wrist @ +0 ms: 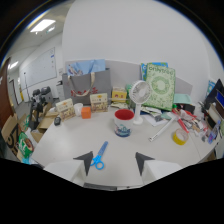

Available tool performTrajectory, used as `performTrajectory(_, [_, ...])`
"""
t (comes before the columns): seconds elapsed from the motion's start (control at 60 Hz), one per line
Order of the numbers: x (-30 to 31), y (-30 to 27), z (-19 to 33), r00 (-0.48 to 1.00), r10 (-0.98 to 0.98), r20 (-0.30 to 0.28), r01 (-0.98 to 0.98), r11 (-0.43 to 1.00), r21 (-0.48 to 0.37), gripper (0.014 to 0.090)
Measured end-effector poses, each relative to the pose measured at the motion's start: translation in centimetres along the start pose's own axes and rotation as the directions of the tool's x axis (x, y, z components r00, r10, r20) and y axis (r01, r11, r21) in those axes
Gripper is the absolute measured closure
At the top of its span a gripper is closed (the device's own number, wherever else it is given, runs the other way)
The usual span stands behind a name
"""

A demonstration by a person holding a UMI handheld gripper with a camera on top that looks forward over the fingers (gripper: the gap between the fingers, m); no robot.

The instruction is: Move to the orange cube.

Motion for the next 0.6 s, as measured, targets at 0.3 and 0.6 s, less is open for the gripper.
performTrajectory(0.3, [-7.6,0.4,-0.5,0.998,-0.013,0.056,0.011,0.999,0.035,0.0205])
performTrajectory(0.6, [-13.0,-0.3,2.3,0.997,-0.027,0.068,0.022,0.996,0.083,0.0204])
